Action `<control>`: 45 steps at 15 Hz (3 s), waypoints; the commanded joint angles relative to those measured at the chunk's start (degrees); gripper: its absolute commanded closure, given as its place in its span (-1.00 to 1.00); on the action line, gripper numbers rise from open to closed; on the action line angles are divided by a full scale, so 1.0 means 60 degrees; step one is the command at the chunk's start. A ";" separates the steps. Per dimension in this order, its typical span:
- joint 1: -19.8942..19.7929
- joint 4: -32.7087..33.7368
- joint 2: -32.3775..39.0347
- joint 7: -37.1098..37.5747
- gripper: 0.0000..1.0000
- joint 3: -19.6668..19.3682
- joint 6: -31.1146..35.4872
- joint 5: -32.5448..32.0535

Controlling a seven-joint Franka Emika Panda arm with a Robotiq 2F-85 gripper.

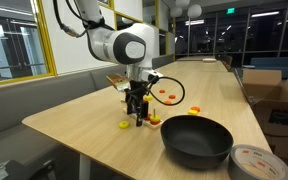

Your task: Place the yellow ring at the front of the table on the wooden board, remove the yellow ring on the right from the wooden board

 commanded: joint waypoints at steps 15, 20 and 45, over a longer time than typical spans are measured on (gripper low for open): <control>0.0396 -0.1215 -0.0728 0.0877 -1.00 -0.0153 0.0579 -0.0958; 0.0482 -0.1479 -0.0979 0.1008 -1.00 -0.0131 0.0558 -0.1058; 0.0335 -0.1821 -0.2101 0.1170 0.66 -0.0284 0.0031 -0.1781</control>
